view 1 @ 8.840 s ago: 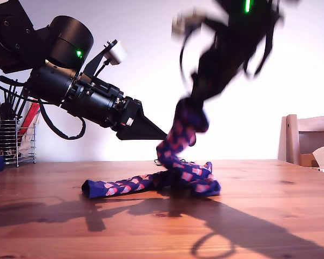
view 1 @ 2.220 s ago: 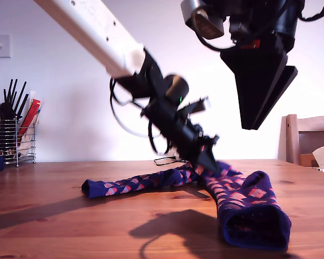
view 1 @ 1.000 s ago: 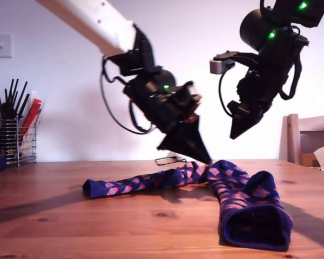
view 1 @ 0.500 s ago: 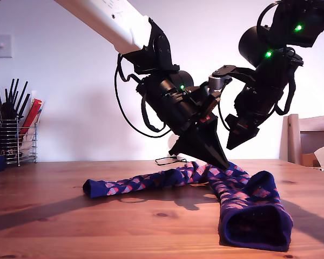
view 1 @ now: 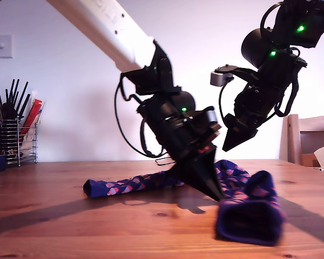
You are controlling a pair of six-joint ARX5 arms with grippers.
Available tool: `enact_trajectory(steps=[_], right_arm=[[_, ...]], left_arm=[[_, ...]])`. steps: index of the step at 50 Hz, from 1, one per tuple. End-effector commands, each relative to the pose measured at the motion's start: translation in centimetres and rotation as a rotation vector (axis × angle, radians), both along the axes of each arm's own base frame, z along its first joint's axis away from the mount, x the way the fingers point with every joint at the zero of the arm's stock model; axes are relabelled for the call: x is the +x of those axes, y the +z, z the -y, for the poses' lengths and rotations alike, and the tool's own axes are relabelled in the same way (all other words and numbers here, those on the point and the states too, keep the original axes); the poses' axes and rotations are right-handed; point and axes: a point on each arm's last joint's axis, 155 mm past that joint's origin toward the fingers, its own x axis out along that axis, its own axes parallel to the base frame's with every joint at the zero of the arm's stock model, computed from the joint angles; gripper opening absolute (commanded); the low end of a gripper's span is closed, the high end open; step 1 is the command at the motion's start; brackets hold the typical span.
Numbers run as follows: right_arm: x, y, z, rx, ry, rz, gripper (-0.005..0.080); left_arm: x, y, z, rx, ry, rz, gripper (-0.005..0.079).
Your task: Fold the socks in front of you. After folding them, place them to the left side.
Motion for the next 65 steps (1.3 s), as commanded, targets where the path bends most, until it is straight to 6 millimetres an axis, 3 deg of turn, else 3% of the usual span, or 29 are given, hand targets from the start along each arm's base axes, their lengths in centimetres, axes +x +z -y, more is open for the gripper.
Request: enact_trajectory(steps=[1, 12, 31, 44, 65], right_arm=[[0.1, -1.8, -0.2, -0.005, 0.007, -0.027, 0.0250], [1.7, -2.0, -0.3, -0.014, 0.016, 0.040, 0.0250], [4.7, -1.0, 1.7, -0.027, -0.023, 0.115, 0.0268], [4.1, -2.9, 1.8, -0.024, -0.023, 0.050, 0.0270], [3.9, -1.4, 0.6, 0.071, -0.057, -0.026, 0.0302]], left_arm=[[0.9, -1.5, -1.0, 0.004, 0.024, -0.021, -0.0023], [1.0, -1.2, -1.3, -0.021, 0.029, -0.048, -0.0023], [1.4, -1.3, -2.6, -0.004, 0.039, -0.055, -0.0023], [1.8, -1.3, -2.7, -0.010, 0.044, -0.047, -0.0023], [1.8, -1.1, -2.7, -0.020, 0.049, -0.055, -0.0023]])
